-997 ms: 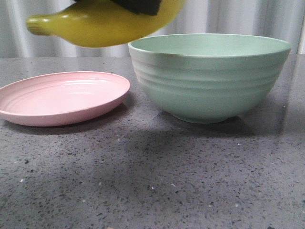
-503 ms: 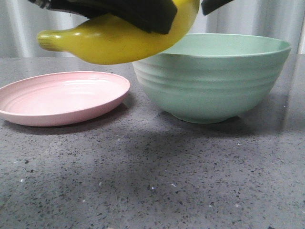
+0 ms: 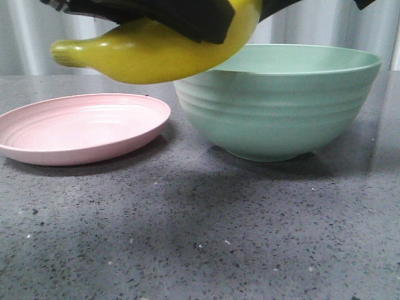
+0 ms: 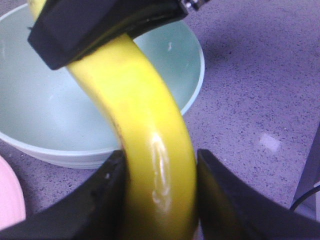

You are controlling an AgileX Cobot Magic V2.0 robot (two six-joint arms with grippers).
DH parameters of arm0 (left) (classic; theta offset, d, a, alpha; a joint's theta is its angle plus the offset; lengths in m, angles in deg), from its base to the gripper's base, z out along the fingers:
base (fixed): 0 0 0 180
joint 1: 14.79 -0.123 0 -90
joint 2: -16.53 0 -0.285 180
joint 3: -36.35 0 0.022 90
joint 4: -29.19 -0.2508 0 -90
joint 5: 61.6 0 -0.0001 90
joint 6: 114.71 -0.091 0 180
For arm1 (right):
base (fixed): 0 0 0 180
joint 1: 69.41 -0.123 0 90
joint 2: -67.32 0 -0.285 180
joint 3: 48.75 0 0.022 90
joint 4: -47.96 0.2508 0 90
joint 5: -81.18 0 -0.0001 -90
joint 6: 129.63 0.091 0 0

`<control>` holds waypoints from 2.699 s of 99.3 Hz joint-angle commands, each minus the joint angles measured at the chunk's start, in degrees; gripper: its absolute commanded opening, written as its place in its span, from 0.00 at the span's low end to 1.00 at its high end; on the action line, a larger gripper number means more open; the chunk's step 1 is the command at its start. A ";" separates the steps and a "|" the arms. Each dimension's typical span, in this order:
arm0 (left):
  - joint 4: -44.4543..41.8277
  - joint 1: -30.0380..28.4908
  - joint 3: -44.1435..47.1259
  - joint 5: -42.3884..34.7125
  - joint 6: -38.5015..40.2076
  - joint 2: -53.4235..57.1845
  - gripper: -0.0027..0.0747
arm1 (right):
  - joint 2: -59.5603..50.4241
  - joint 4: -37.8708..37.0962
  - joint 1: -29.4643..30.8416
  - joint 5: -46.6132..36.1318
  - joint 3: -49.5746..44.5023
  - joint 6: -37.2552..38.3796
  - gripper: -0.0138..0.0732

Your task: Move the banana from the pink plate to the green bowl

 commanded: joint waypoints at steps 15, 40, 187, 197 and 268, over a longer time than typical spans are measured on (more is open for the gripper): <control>0.71 0.41 -2.05 -5.23 0.29 1.26 0.44 | -1.45 0.21 0.13 -2.60 1.91 -1.47 0.08; 0.71 0.41 -2.14 -6.11 0.29 3.06 0.59 | -2.79 0.09 0.57 -3.26 2.02 -1.47 0.08; 0.85 0.41 -2.14 -9.13 0.29 9.98 0.57 | -1.58 -21.00 10.39 -12.87 2.03 -1.55 0.56; 0.85 0.41 -2.14 -9.13 0.29 10.79 0.52 | -3.85 -24.84 10.39 -12.01 2.03 -1.55 0.53; 0.75 0.41 13.48 -16.56 0.29 31.36 0.01 | -29.04 -28.69 10.39 -24.51 -18.65 -7.03 0.08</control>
